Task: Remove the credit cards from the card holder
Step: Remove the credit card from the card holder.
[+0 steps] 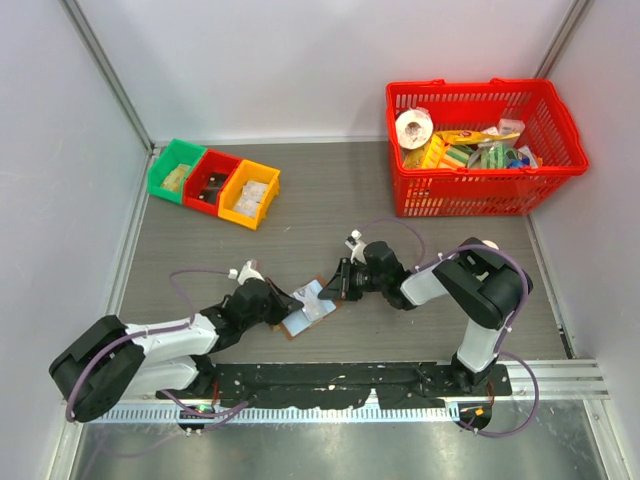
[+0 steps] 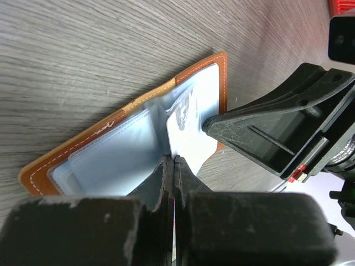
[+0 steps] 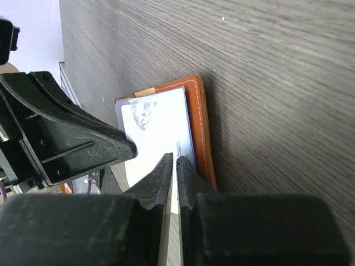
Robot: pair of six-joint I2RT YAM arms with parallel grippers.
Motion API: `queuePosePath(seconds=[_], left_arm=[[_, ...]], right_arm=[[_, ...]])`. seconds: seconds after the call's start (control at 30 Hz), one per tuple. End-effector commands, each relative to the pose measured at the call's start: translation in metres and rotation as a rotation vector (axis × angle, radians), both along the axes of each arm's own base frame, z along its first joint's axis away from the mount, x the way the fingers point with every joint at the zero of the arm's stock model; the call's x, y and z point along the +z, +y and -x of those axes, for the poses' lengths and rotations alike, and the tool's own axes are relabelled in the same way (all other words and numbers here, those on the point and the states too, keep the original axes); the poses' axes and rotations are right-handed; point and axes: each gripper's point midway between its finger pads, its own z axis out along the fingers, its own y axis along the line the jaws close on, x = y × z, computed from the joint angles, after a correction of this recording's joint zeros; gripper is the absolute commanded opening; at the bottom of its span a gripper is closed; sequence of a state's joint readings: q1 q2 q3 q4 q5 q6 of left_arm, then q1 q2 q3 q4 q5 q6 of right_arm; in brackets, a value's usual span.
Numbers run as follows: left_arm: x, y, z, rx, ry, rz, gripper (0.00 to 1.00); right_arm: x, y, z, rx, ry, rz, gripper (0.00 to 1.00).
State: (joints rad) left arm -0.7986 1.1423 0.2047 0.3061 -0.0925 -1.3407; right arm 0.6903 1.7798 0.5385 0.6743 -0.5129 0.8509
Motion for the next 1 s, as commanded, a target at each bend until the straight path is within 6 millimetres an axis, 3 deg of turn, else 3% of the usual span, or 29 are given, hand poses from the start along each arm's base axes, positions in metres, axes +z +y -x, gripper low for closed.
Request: queuePosePath(seconds=[0.0, 0.27, 0.47, 0.6, 0.77, 0.97], left_arm=[[-0.005, 0.012, 0.003, 0.044, 0.011, -0.018, 0.00], [-0.005, 0.022, 0.009, 0.064, 0.028, -0.035, 0.00], [-0.006, 0.023, 0.010, 0.065, 0.030, -0.038, 0.00], [-0.006, 0.023, 0.013, 0.047, 0.031, -0.044, 0.00], [0.011, 0.011, 0.004, 0.030, -0.028, 0.019, 0.25], [0.022, -0.004, -0.004, -0.001, -0.048, 0.045, 0.31]], right_arm=[[-0.045, -0.028, 0.010, -0.066, 0.093, 0.143, 0.13], [-0.055, -0.035, 0.009, -0.072, 0.107, 0.206, 0.11], [-0.041, -0.025, 0.007, -0.051, 0.083, 0.142, 0.12], [-0.042, -0.028, 0.006, -0.048, 0.073, 0.167, 0.12], [-0.038, -0.026, 0.003, -0.046, 0.062, 0.157, 0.12], [-0.037, -0.026, 0.004, -0.045, 0.061, 0.154, 0.12]])
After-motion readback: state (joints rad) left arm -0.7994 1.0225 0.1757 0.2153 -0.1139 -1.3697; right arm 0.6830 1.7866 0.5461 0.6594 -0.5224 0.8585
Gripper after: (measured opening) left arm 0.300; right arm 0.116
